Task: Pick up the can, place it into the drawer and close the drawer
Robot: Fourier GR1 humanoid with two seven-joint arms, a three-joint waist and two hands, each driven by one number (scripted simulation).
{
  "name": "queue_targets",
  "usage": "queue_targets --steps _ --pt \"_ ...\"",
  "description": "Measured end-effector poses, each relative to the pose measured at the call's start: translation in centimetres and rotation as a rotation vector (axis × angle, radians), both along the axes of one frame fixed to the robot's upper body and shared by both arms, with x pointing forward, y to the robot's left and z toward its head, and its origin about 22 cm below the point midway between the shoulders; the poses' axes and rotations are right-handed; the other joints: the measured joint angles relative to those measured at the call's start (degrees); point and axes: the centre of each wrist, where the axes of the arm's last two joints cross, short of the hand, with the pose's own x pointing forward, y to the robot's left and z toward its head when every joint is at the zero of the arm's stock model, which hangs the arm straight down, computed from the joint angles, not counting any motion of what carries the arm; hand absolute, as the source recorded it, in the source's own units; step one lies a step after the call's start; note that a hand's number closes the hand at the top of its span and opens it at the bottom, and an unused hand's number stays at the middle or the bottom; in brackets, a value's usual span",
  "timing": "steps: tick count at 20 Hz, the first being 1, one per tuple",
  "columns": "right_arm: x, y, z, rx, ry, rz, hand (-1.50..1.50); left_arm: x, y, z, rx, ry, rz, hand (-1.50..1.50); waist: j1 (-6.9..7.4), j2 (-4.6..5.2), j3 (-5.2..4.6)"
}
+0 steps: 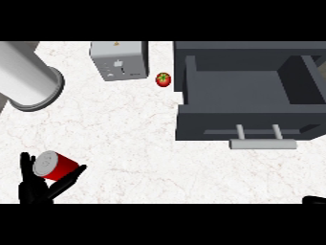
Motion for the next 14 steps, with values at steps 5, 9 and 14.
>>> queue_targets --steps 5,9,14 --pt "-0.5 -0.3 -0.4 0.004 -0.008 -0.01 -1.5 1.0 -0.5 0.3 -0.024 -0.018 -0.071 1.5 0.0 -0.02 0.02" --pt "-0.4 -0.4 -0.4 0.004 -0.01 -0.015 -1.5 2.6 -0.3 0.1 -0.054 -0.056 -0.117 1.5 -0.07 -0.02 0.03" --pt "-0.4 -0.2 -0.1 -0.004 -0.021 -0.022 -1.5 4.5 -0.4 0.8 -0.059 -0.098 -0.156 1.5 -0.06 0.0 0.02"
